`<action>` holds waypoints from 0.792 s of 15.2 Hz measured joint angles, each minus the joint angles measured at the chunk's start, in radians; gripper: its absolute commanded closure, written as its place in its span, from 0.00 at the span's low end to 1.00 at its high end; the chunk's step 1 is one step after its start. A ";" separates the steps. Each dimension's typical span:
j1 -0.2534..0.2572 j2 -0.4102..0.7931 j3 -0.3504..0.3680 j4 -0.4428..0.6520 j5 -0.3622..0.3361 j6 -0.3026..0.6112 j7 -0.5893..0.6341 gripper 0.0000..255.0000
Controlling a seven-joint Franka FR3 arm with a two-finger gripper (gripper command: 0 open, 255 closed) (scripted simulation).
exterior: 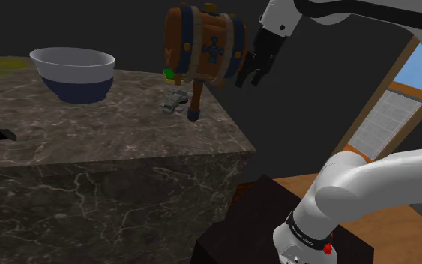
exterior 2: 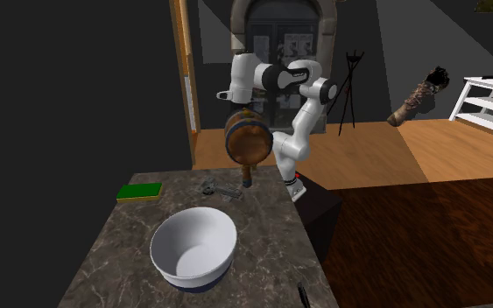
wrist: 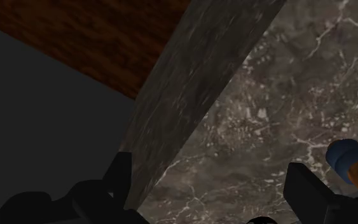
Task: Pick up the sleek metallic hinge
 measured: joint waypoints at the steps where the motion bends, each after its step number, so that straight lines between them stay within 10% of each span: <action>1: 0.000 0.000 0.000 0.000 0.000 0.000 0.000 0.00; 12: -0.106 0.293 0.292 0.169 0.087 0.066 0.658 0.00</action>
